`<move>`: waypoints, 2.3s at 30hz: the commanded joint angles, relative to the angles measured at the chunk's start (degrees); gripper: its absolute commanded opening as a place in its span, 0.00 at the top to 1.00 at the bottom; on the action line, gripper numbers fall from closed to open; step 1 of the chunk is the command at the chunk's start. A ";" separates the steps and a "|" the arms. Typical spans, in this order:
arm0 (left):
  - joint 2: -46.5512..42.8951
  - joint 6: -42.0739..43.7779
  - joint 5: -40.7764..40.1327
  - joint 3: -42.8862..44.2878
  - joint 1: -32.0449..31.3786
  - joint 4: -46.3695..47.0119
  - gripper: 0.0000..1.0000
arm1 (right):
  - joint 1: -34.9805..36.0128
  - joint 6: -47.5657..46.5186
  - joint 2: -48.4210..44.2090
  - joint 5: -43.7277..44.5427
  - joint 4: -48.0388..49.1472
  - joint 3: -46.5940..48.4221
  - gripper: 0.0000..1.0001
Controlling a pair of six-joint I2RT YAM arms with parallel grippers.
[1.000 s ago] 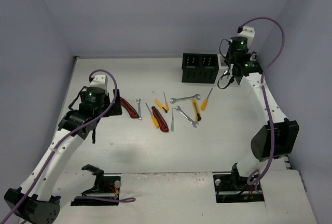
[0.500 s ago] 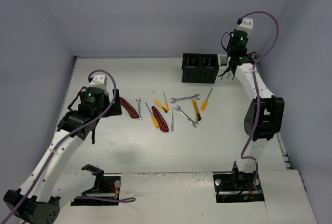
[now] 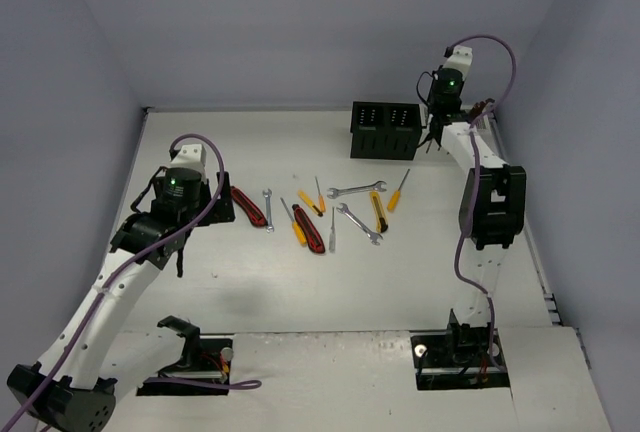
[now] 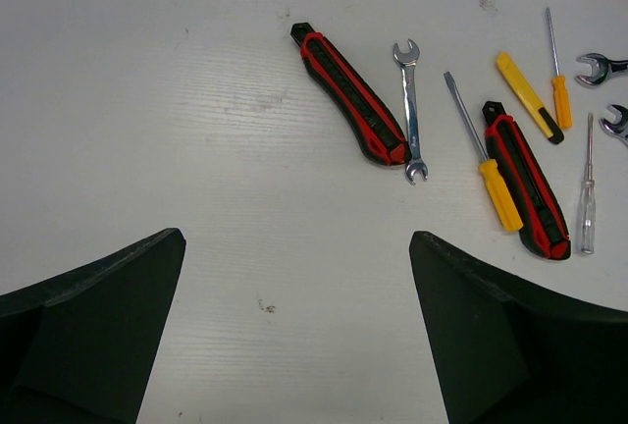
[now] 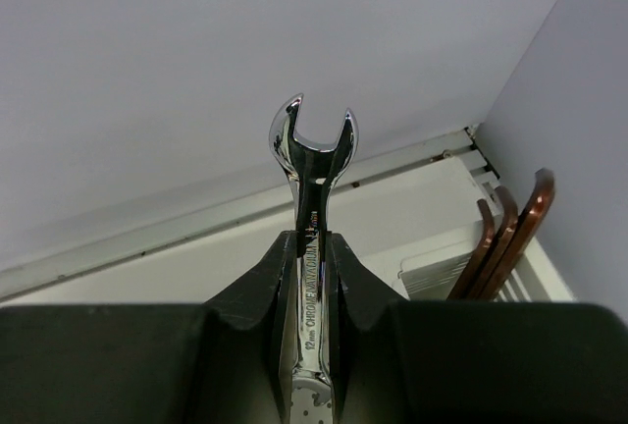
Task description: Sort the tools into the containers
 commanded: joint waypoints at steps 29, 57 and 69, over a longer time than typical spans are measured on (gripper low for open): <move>-6.75 -0.96 0.64 2.85 0.36 0.52 0.02 | 2.31 0.29 -26.29 -17.96 -17.02 -13.10 0.44; -1.67 7.43 9.95 3.75 0.27 -1.38 0.03 | 27.42 -5.37 -10.24 -26.18 -47.34 -17.13 0.52; -2.50 8.31 9.38 2.76 0.27 -2.78 0.03 | 28.87 -6.03 -0.10 -22.88 -55.93 -9.52 0.54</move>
